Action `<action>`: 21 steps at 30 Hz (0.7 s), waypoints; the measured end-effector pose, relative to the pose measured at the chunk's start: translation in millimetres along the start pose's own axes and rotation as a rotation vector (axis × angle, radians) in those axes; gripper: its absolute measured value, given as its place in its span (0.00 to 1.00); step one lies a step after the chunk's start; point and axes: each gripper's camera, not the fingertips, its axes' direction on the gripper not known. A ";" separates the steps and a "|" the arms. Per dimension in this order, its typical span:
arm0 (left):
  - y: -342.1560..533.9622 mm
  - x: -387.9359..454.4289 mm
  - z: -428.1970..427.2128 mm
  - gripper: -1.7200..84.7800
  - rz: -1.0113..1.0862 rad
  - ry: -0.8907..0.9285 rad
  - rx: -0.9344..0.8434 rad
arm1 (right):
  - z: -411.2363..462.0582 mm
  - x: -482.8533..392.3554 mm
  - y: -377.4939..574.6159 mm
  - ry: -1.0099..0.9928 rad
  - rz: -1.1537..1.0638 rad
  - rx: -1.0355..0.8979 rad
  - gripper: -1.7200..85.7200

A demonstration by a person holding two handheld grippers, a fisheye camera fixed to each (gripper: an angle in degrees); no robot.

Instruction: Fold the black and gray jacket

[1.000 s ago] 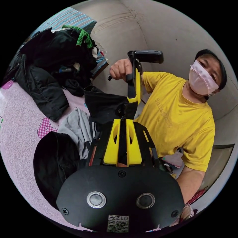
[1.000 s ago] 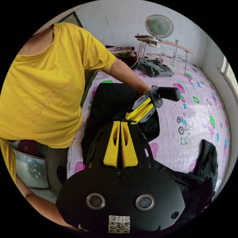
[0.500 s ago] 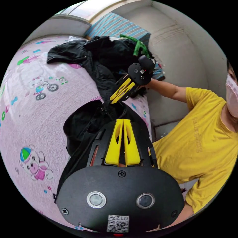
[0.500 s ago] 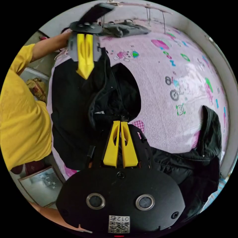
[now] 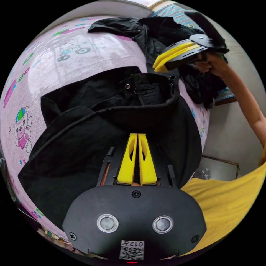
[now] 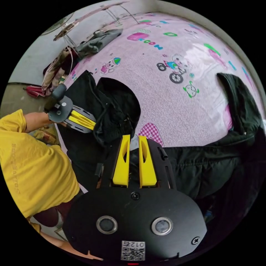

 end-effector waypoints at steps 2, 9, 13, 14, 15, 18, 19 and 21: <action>1.2 2.2 -0.9 0.02 -0.025 0.009 0.005 | 5.0 -1.7 -15.5 -0.022 -0.031 0.003 0.09; 32.2 14.0 -37.0 0.02 -0.068 0.033 0.115 | 56.6 10.0 -72.8 -0.099 -0.077 -0.070 0.09; 58.4 8.6 -52.6 0.02 -0.132 -0.006 0.134 | 83.0 21.8 -92.5 -0.122 -0.074 -0.109 0.09; 61.9 7.5 -54.3 0.02 -0.142 -0.004 0.135 | 90.7 25.5 -97.9 -0.149 -0.070 -0.115 0.09; 68.5 5.7 -57.5 0.02 -0.157 0.000 0.139 | 97.8 28.0 -102.9 -0.169 -0.072 -0.120 0.09; 81.7 4.0 -64.0 0.02 -0.183 0.000 0.136 | 112.8 31.5 -115.3 -0.166 -0.073 -0.137 0.09; 85.8 4.8 -66.2 0.02 -0.186 -0.003 0.136 | 115.6 31.8 -117.7 -0.161 -0.074 -0.143 0.09; 90.7 6.4 -68.6 0.02 -0.192 -0.009 0.129 | 122.5 30.4 -125.6 -0.131 -0.088 -0.135 0.08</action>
